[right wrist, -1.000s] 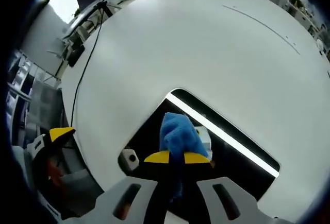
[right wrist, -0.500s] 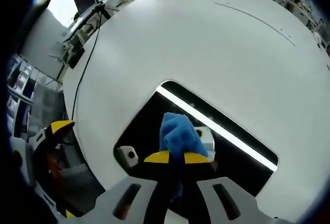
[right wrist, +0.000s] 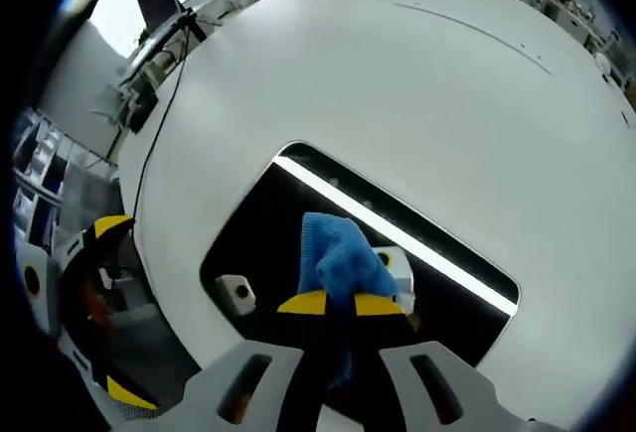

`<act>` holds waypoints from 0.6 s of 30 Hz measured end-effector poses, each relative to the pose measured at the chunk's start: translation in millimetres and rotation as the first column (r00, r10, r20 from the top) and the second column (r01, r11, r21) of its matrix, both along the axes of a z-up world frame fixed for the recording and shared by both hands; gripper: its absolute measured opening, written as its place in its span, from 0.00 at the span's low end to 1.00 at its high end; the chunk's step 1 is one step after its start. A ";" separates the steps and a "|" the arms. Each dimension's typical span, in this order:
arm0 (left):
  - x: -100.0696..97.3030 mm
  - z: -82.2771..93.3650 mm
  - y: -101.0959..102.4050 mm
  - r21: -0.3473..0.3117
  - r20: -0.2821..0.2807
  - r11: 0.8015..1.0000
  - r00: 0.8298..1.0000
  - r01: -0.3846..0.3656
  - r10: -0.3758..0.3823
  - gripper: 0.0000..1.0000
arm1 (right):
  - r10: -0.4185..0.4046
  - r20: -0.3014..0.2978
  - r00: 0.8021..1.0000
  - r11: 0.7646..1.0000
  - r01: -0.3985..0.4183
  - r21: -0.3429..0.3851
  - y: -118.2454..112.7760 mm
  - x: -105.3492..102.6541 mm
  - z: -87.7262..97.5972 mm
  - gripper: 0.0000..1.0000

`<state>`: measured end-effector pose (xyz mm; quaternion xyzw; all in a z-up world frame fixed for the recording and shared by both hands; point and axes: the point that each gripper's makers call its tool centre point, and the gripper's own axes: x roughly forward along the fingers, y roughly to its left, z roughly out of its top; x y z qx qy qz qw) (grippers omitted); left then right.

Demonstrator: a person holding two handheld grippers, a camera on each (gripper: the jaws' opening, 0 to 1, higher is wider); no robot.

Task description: Wipe the mirror surface with the cleaning cloth until all visible marks leave the cleaned area.

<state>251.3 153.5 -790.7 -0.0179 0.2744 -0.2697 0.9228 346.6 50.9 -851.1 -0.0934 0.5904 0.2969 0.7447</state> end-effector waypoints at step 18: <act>0.3 -1.2 -1.2 0.001 -0.002 1.000 1.000 0.009 -0.009 0.99 | -0.001 -0.003 1.000 1.000 0.001 0.001 -27.0 -5.0 -0.3 0.01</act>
